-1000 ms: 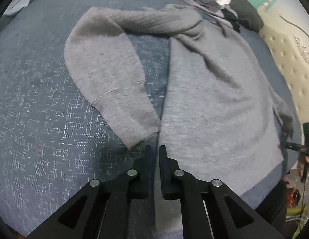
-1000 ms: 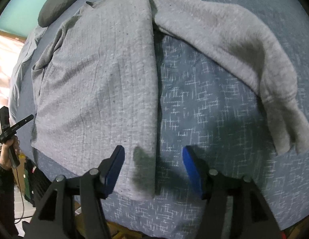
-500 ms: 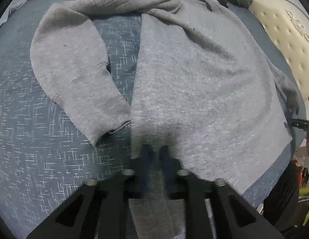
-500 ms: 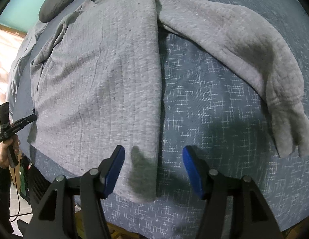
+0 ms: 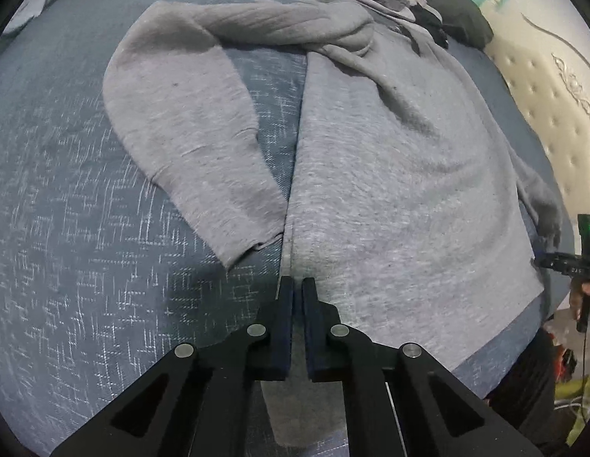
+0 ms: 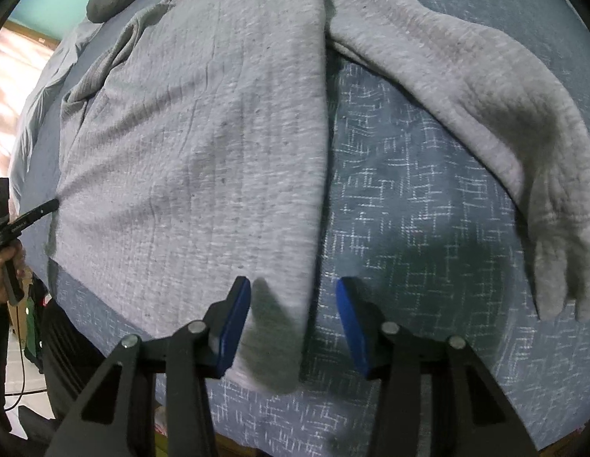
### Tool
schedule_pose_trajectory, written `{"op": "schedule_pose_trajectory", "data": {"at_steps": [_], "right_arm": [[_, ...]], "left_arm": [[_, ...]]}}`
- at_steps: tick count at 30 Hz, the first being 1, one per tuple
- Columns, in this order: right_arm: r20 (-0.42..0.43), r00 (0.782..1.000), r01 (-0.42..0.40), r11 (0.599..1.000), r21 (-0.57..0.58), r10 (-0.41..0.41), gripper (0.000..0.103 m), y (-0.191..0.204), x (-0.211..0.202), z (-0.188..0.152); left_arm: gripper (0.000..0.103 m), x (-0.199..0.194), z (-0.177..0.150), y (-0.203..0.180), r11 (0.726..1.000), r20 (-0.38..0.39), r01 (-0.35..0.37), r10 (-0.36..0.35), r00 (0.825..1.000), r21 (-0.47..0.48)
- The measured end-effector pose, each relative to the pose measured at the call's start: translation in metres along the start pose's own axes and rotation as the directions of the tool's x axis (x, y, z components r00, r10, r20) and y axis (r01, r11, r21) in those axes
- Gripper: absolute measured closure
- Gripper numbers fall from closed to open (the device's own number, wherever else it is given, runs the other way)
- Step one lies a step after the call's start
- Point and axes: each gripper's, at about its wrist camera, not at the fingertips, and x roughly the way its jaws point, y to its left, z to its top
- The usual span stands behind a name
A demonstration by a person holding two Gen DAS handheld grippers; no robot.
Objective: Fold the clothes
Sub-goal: 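Open the left tool and release the hem, then move both tools to the collar and close the left tool on it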
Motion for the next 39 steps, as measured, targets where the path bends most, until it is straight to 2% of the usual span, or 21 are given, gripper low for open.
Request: {"op": "schedule_pose_trajectory", "data": {"at_steps": [4, 10, 11, 14, 18, 20, 25, 31, 36, 39], "right_arm": [[0.019, 1.0, -0.003, 1.0, 0.006, 0.003, 0.055, -0.008, -0.009, 0.004], [0.077, 0.997, -0.017, 1.0, -0.001, 0.017, 0.055, -0.008, -0.03, 0.013], [0.086, 0.996, -0.017, 1.0, -0.005, 0.018, 0.055, -0.007, -0.033, 0.016], [0.112, 0.994, -0.01, 1.0, -0.014, 0.012, 0.055, -0.003, -0.043, 0.03], [0.144, 0.99, 0.009, 0.999, -0.039, -0.003, 0.055, 0.008, -0.054, 0.057], [0.16, 0.987, 0.02, 0.998, -0.054, -0.011, 0.055, 0.014, -0.055, 0.076], [0.211, 0.977, 0.04, 0.995, -0.087, -0.021, 0.055, 0.026, -0.058, 0.141], [0.262, 0.964, 0.075, 0.989, -0.131, -0.039, 0.055, 0.037, -0.044, 0.23], [0.275, 0.96, 0.09, 0.985, -0.146, -0.047, 0.055, 0.04, -0.025, 0.294], [0.274, 0.96, 0.098, 0.982, -0.161, -0.051, 0.055, 0.039, -0.014, 0.325]], "left_arm": [[0.094, -0.003, 0.003, -0.011, 1.0, -0.004, 0.008, -0.008, 1.0, 0.012], [0.09, -0.034, 0.022, -0.026, 0.998, 0.052, -0.049, 0.048, 0.998, 0.024], [0.09, -0.04, 0.03, -0.029, 0.998, 0.063, -0.055, 0.054, 0.997, 0.024], [0.079, -0.058, 0.053, -0.032, 0.997, 0.096, -0.071, 0.069, 0.993, 0.025], [0.073, -0.066, 0.099, -0.042, 0.996, 0.14, -0.074, 0.067, 0.988, 0.045], [0.07, -0.065, 0.123, -0.045, 0.997, 0.15, -0.065, 0.057, 0.987, 0.051], [0.069, -0.044, 0.189, -0.062, 0.995, 0.163, -0.043, 0.029, 0.986, 0.086], [0.069, -0.002, 0.257, -0.082, 0.99, 0.155, -0.03, 0.009, 0.988, 0.136], [0.067, 0.034, 0.296, -0.085, 0.984, 0.133, -0.048, 0.026, 0.991, 0.17], [0.062, 0.051, 0.315, -0.081, 0.983, 0.115, -0.044, 0.024, 0.993, 0.176]]}}
